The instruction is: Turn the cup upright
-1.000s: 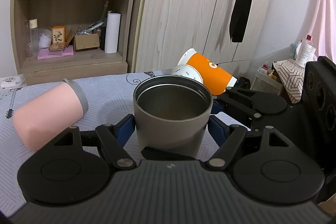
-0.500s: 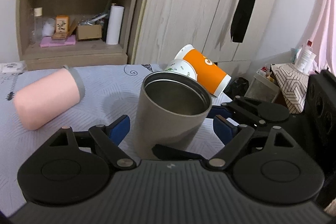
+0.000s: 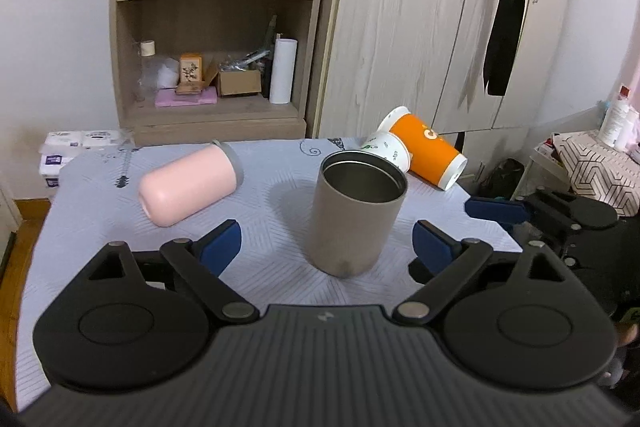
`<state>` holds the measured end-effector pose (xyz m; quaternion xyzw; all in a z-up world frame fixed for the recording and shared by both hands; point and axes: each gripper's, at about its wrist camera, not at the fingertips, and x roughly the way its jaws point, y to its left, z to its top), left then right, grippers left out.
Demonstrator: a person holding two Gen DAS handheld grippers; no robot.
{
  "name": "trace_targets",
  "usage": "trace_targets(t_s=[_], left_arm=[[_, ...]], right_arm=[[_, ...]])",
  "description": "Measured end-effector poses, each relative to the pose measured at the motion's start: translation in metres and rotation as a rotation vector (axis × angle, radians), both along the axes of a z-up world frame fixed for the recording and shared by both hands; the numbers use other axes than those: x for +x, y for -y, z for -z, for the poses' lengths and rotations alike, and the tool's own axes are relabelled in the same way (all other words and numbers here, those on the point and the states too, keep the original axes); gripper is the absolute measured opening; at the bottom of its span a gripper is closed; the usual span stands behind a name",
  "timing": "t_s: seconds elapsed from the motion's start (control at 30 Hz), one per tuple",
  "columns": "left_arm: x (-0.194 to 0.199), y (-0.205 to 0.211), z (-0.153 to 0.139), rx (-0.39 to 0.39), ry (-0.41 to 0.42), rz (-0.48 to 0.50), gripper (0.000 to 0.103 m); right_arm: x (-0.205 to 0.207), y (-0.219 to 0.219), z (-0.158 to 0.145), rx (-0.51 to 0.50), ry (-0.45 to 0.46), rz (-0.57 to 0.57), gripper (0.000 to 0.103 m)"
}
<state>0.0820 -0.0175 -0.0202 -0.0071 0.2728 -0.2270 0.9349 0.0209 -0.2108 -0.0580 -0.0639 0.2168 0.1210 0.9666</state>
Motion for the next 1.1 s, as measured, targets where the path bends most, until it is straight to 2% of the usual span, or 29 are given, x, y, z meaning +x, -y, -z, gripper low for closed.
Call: trace_targets(t_s=[0.23, 0.37, 0.6, 0.67, 0.73, 1.1], left_arm=[[-0.021, -0.008, -0.016, 0.025, -0.006, -0.061, 0.095], [-0.026, -0.011, -0.016, 0.03, -0.051, -0.089, 0.095], [-0.033, -0.01, -0.015, 0.051, -0.065, -0.143, 0.096], [-0.037, -0.009, -0.015, 0.063, -0.058, -0.154, 0.1], [-0.039, -0.008, -0.016, 0.072, -0.064, -0.166, 0.101], [-0.047, -0.015, -0.024, 0.127, -0.096, -0.271, 0.103]], right_arm=[[-0.025, -0.003, -0.017, -0.019, -0.025, 0.085, 0.086], [-0.037, -0.001, -0.026, -0.013, -0.019, 0.129, 0.086], [-0.052, 0.001, -0.034, -0.006, -0.02, 0.178, 0.09], [-0.054, 0.0, -0.036, -0.016, -0.019, 0.187, 0.092], [-0.054, -0.002, -0.039, -0.024, -0.02, 0.202, 0.099], [-0.058, -0.009, -0.056, -0.001, -0.023, 0.258, 0.103]])
